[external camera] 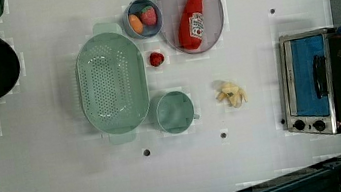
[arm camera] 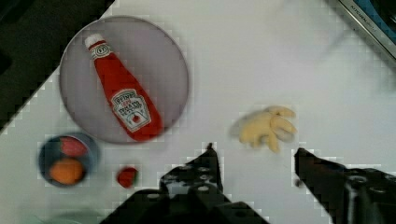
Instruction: Pick Banana and place it in mug.
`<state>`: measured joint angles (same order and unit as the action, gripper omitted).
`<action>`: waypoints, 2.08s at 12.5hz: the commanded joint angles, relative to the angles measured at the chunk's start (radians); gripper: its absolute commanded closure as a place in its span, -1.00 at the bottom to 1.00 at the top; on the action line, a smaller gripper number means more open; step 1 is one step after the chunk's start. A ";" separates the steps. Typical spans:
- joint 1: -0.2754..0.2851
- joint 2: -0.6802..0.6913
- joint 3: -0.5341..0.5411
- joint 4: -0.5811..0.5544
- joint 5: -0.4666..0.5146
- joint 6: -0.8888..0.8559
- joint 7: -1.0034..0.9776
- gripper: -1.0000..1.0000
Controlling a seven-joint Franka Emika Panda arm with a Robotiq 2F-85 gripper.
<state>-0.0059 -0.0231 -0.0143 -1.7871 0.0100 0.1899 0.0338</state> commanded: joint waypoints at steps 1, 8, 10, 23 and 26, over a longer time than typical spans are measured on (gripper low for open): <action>-0.015 -0.251 -0.038 -0.099 -0.007 -0.150 -0.040 -0.60; -0.014 -0.143 -0.033 -0.332 -0.008 0.022 -0.093 -1.00; -0.012 -0.089 -0.026 -0.420 -0.008 0.182 -0.149 -1.00; -0.010 0.369 -0.018 -0.601 -0.018 0.867 -0.782 -1.00; -0.009 0.404 -0.018 -0.605 -0.018 0.928 -0.781 -1.00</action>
<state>-0.0209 0.4128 -0.0294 -2.3848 0.0076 1.0918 -0.6958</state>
